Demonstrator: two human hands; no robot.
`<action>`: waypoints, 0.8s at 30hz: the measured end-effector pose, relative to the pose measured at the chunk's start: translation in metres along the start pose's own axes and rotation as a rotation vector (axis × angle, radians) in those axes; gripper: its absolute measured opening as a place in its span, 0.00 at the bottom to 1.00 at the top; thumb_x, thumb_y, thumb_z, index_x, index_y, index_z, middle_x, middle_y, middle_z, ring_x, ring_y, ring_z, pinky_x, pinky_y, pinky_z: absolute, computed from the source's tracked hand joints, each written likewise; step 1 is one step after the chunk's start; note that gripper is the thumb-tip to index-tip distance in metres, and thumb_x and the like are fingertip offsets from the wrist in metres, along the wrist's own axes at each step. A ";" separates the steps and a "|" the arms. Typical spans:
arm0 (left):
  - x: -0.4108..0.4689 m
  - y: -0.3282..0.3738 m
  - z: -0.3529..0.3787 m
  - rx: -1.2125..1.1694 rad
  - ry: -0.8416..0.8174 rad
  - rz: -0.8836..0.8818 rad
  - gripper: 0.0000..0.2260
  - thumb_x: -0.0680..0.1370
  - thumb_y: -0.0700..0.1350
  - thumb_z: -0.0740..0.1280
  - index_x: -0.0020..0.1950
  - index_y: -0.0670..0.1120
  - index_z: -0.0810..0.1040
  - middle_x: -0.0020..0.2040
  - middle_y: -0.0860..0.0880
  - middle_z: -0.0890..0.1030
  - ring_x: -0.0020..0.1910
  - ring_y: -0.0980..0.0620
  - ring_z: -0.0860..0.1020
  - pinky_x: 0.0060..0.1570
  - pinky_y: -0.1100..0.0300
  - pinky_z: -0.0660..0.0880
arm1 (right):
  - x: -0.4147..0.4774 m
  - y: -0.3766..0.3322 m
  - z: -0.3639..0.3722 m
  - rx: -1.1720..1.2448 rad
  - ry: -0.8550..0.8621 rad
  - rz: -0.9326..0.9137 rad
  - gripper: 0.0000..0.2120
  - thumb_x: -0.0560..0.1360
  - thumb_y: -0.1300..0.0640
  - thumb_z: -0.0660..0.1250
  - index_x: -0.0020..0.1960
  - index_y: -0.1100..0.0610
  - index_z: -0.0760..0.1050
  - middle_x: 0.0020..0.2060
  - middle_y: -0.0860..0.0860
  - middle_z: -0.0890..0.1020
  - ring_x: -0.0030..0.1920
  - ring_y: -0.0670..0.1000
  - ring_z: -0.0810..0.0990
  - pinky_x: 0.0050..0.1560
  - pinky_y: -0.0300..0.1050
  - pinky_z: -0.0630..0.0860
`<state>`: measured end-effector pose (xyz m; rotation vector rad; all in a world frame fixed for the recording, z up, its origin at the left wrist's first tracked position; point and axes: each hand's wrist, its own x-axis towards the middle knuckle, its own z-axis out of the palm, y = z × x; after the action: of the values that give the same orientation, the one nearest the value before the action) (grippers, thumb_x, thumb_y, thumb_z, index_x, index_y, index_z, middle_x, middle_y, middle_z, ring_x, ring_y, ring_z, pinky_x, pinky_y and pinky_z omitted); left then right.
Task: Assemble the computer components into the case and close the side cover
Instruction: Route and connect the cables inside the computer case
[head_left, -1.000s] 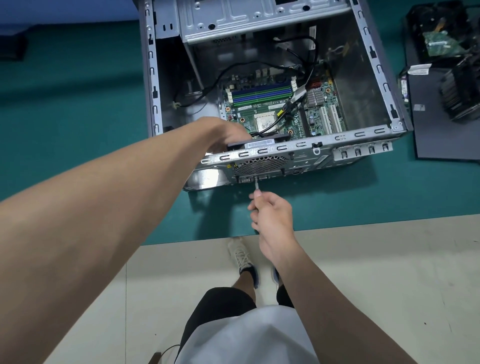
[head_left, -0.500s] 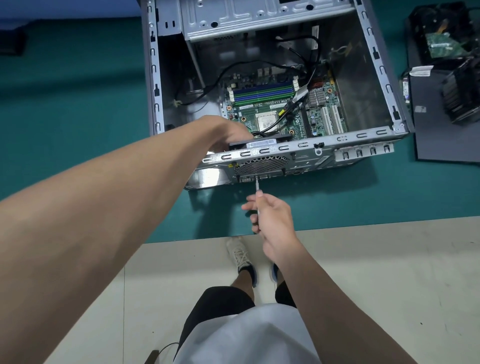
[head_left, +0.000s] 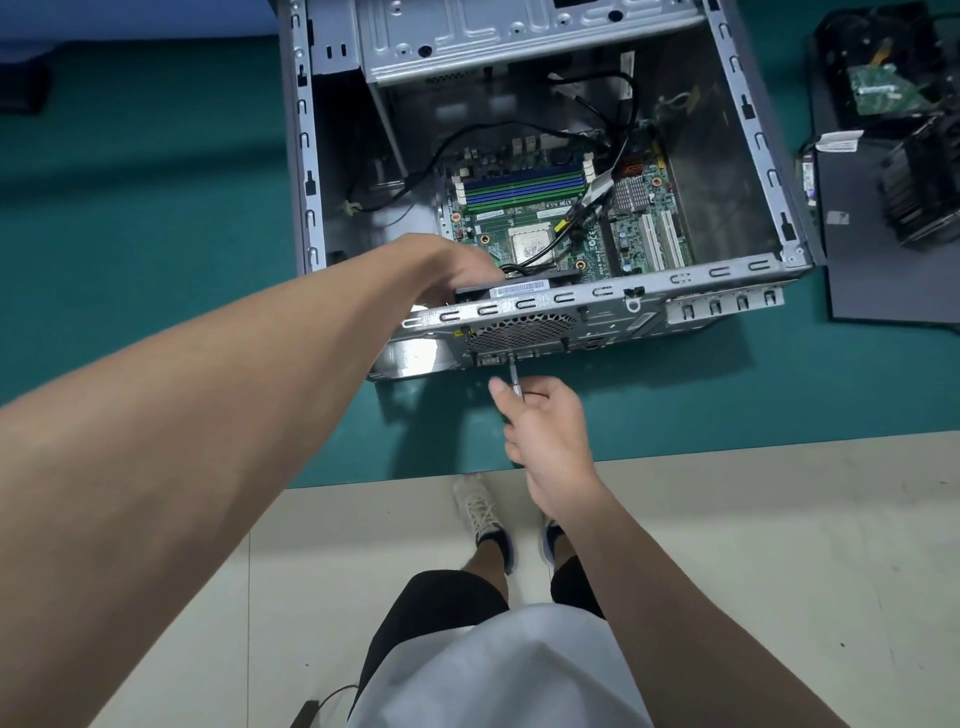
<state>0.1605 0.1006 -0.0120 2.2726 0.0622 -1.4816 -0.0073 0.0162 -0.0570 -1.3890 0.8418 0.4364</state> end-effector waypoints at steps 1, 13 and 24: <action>0.000 0.000 0.000 0.004 0.003 0.004 0.17 0.81 0.42 0.60 0.68 0.36 0.71 0.70 0.38 0.71 0.57 0.43 0.74 0.45 0.55 0.73 | -0.001 0.001 0.001 -0.102 0.060 -0.063 0.05 0.76 0.53 0.68 0.45 0.53 0.74 0.33 0.45 0.77 0.29 0.44 0.70 0.33 0.42 0.67; 0.002 -0.001 -0.001 0.031 0.036 0.017 0.05 0.80 0.39 0.60 0.48 0.39 0.73 0.41 0.46 0.74 0.33 0.51 0.74 0.29 0.60 0.72 | -0.003 -0.001 0.007 -0.409 0.183 -0.219 0.07 0.79 0.50 0.63 0.45 0.52 0.71 0.40 0.49 0.82 0.51 0.55 0.75 0.49 0.47 0.70; 0.002 0.000 -0.002 0.008 0.006 0.027 0.07 0.81 0.40 0.60 0.45 0.40 0.75 0.42 0.45 0.77 0.31 0.52 0.76 0.28 0.60 0.75 | 0.003 -0.001 0.008 0.005 0.121 -0.009 0.06 0.75 0.51 0.69 0.45 0.52 0.75 0.36 0.47 0.81 0.31 0.45 0.70 0.38 0.44 0.67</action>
<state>0.1631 0.1013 -0.0134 2.2757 0.0281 -1.4636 -0.0023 0.0233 -0.0586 -1.4252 0.9342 0.3460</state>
